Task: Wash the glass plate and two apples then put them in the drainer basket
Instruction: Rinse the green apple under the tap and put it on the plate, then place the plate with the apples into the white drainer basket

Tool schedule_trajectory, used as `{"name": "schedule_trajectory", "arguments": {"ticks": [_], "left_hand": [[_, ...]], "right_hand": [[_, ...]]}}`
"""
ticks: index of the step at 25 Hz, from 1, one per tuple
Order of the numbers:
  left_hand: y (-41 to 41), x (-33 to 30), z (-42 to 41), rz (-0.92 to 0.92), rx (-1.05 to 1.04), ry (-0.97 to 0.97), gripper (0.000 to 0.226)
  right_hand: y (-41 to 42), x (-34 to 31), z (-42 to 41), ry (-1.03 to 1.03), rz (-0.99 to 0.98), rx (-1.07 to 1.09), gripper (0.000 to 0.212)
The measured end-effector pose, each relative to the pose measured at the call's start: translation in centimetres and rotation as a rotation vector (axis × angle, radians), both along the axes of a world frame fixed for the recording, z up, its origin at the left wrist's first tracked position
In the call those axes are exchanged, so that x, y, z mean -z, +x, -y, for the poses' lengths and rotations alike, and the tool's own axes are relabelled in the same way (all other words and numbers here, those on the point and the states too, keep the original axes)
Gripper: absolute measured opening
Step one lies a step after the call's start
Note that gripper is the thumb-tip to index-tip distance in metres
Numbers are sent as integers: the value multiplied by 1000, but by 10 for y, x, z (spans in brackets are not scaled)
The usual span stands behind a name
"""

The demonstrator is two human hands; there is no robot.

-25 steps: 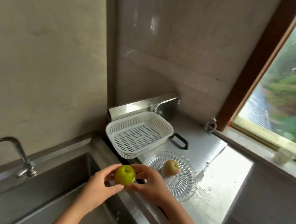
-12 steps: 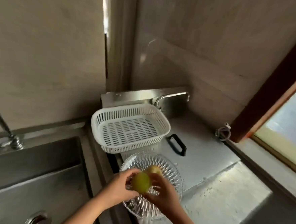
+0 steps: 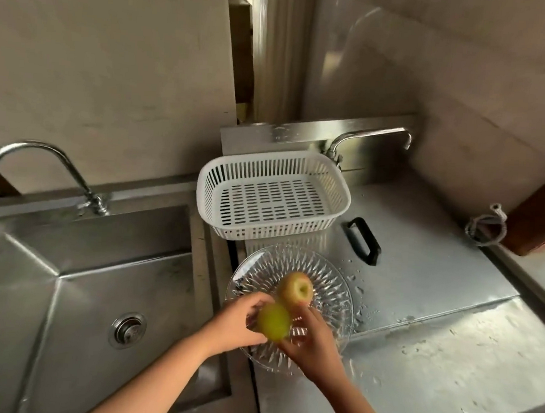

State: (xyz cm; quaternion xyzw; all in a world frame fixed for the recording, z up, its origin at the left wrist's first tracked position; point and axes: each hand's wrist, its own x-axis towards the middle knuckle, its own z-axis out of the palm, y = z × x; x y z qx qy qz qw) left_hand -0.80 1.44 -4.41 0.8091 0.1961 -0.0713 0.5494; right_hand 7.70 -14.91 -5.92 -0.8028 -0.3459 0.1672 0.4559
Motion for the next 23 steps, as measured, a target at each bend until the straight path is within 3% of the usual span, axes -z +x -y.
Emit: {"name": "schedule_trajectory", "arguments": {"ticks": [12,15,17,18,20,21,23], "left_hand": [[-3,-4,-9,-23,-26,-18,69],[-9,-11,-25,77,-296,121,50],[-17,-10,-37,0,-517,178,41],[-20,-10,-39,-117,-559,116,43],[-22,-7,-36,-282,-569,-219,50],[-22,-6,-32,-295,-577,-362,52],[-19,-6,-27,-275,-604,-447,50]], "right_hand": [[3,-1,14,-11,-31,55,45],[26,-5,32,-127,79,372,33],[45,-7,42,-301,3,467,42],[52,-7,43,-376,-50,446,45],[57,-8,40,-413,-144,402,43],[57,-9,38,-396,-186,415,41],[58,-10,37,-355,-245,458,39]]}}
